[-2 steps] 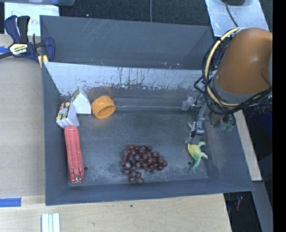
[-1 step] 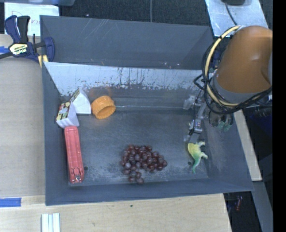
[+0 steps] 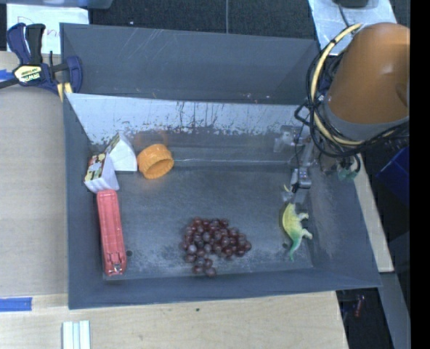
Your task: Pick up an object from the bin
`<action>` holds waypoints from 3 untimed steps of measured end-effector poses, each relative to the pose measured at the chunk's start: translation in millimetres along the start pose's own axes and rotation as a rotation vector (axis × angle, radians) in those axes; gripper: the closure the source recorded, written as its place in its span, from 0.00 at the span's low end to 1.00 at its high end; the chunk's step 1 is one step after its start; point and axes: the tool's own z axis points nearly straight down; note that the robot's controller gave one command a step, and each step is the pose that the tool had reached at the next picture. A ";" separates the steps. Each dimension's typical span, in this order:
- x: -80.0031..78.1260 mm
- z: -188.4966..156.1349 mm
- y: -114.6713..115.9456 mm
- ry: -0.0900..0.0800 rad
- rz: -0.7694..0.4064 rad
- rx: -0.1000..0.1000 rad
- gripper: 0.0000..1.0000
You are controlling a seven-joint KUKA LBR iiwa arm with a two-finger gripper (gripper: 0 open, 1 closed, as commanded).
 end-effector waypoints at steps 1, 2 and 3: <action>35.2 60.8 45.3 0.001 0.200 0.000 0.00; 36.9 73.5 55.9 -0.002 0.178 0.000 0.00; 34.8 130.7 88.3 -0.007 0.216 -0.002 0.00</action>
Offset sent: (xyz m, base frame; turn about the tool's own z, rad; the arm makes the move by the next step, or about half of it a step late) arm -0.0179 0.0523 -0.0672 0.1536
